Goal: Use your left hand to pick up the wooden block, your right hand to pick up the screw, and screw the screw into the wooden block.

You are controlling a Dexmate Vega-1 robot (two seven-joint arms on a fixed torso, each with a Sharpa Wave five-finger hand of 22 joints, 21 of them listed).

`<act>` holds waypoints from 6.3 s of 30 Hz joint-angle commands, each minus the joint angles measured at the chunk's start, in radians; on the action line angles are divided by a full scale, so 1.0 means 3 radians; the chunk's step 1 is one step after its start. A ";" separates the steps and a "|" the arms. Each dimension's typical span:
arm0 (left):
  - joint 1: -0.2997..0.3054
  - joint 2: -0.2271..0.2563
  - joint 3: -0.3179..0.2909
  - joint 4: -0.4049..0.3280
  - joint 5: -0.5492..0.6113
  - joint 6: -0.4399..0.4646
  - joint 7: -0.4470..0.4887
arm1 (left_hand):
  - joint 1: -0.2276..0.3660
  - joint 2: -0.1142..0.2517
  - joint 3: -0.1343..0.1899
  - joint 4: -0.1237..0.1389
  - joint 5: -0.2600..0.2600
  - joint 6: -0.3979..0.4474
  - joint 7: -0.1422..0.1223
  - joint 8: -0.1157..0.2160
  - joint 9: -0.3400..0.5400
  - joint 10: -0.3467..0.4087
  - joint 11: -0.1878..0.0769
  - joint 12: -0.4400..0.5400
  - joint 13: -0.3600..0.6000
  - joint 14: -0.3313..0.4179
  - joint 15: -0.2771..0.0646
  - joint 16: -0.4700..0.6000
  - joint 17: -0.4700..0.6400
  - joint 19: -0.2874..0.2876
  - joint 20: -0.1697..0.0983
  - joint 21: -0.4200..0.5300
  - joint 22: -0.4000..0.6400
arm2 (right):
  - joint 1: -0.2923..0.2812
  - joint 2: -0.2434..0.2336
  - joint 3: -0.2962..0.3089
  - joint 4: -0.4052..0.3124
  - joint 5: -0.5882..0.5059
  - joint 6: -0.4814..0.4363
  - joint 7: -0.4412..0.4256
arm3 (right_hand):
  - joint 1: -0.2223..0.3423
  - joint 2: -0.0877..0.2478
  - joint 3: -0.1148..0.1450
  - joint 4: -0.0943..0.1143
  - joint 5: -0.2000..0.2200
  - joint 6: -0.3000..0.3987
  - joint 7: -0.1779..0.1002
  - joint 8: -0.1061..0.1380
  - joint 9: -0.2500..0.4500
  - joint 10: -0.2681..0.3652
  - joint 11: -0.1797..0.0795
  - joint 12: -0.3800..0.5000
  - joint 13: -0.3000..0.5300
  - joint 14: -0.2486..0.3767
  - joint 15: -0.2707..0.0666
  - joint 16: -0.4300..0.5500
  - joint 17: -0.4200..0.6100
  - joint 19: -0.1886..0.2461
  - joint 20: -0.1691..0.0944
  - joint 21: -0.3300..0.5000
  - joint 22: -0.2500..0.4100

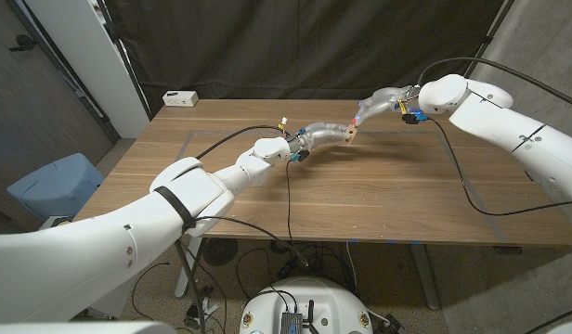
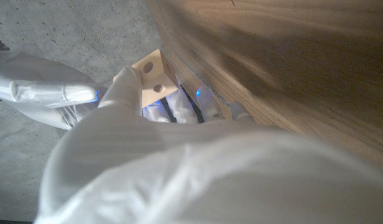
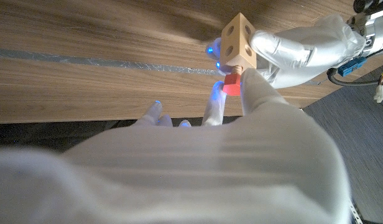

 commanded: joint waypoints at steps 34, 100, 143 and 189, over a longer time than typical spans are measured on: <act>0.0021 0.0002 -0.0007 -0.0003 0.0007 -0.0061 -0.0048 | 0.0003 0.0023 0.0023 -0.0001 0.0007 0.0022 0.0007 0.0024 0.0016 -0.0004 -0.0011 0.0018 0.0007 -0.0002 -0.0113 0.0011 0.0011 0.0004 0.0000 0.0009 0.0016 | -0.0078 0.0016 -0.0013 -0.0097 -0.0091 -0.0158 -0.0244 | 0.0075 -0.0045 -0.0022 0.0075 -0.0057 0.0547 -0.0071 0.0363 0.0143 0.0444 -0.0118 0.0079 -0.0002 0.0306 -0.0112 0.0069 0.0020 0.0259 -0.0070 0.0038 0.0009; 0.0120 0.0036 -0.0079 -0.0038 -0.0001 -0.0366 -0.0193 | 0.0057 0.0048 0.0048 -0.0009 0.0023 0.0004 0.0007 0.0020 0.0016 -0.0037 -0.0001 0.0012 -0.0040 -0.0001 -0.0110 0.0010 0.0011 0.0043 -0.0003 0.0014 0.0020 | -0.0092 -0.0039 -0.0124 -0.0526 -0.0515 -0.0681 -0.0200 | -0.1345 -0.0230 -0.0645 0.0372 -0.0038 0.0539 0.0163 0.0670 0.0260 0.0893 0.0201 -0.0086 0.0027 0.0574 -0.0026 -0.0010 0.0061 0.0251 -0.0018 -0.0063 0.0015; 0.0194 0.0070 -0.0152 -0.0068 -0.0017 -0.0492 -0.0260 | 0.0054 0.0046 0.0043 -0.0005 0.0020 0.0014 0.0006 0.0025 0.0016 -0.0033 0.0000 0.0019 -0.0037 -0.0002 -0.0117 0.0010 0.0011 0.0045 -0.0011 0.0014 0.0020 | -0.0280 -0.0410 0.0122 -0.1044 -0.0239 -0.0585 -0.0126 | -0.0979 -0.0010 -0.0392 0.0092 0.0010 -0.0506 0.0297 0.0048 0.0000 0.0165 0.0178 -0.0064 0.0040 0.0111 0.0198 -0.0069 0.0028 -0.0070 0.0114 -0.0045 0.0009; 0.0139 0.0065 -0.0133 -0.0038 -0.0012 -0.0383 -0.0217 | 0.0041 0.0045 0.0050 -0.0004 0.0021 0.0015 0.0006 0.0024 0.0016 -0.0028 -0.0007 0.0018 -0.0035 0.0002 -0.0117 0.0008 0.0010 0.0042 -0.0007 0.0014 0.0020 | -0.0445 -0.0250 0.0106 -0.0904 -0.0375 -0.0538 -0.0426 | -0.0136 -0.0048 -0.0049 -0.0008 -0.0029 -0.0231 0.0141 0.0059 -0.0064 0.0228 0.0076 0.0009 0.0033 0.0215 0.0060 -0.0005 0.0017 0.0102 0.0037 0.0003 0.0006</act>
